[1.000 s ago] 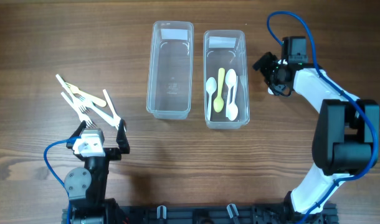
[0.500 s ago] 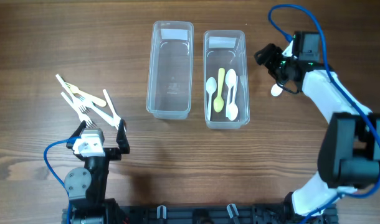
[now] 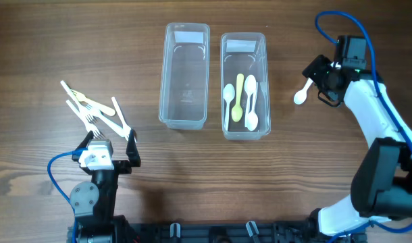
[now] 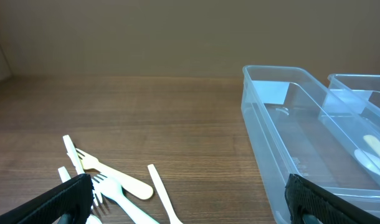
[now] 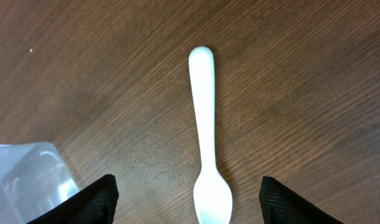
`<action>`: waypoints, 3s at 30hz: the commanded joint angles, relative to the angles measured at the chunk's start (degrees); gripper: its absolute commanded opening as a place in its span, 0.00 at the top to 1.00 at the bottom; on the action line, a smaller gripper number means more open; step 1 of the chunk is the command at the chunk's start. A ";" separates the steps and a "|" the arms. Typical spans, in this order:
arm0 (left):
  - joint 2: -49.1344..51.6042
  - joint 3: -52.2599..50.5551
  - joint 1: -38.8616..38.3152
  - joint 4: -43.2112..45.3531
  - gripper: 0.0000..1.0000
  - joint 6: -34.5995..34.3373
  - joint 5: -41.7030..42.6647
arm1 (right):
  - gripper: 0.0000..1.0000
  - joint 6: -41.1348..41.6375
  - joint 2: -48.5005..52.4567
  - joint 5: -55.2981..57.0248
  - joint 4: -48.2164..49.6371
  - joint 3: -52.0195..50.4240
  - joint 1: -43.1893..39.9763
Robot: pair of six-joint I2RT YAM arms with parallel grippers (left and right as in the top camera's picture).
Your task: Pack container
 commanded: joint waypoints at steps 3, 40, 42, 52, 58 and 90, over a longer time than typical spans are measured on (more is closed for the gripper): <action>-0.37 -0.37 -0.35 0.15 0.00 1.14 0.09 | 0.26 -2.71 5.57 0.76 1.70 -0.35 0.04; -0.37 -0.37 -0.35 0.15 0.00 1.14 0.11 | 0.83 -11.30 17.92 1.44 4.90 -0.33 0.15; -0.37 -0.37 -0.35 0.17 0.00 1.14 0.09 | 0.83 -11.74 16.85 1.60 4.31 -0.28 0.15; -0.37 -0.37 -0.35 0.15 0.00 1.14 0.11 | 0.96 -16.28 2.19 1.27 -8.87 11.15 0.33; -0.37 -0.37 -0.35 0.15 0.00 1.14 0.09 | 0.96 -20.68 -7.85 -11.89 -10.16 11.34 4.92; -0.37 -0.37 -0.35 0.15 0.00 1.14 0.11 | 0.00 -25.20 -10.54 9.97 -12.39 9.60 3.28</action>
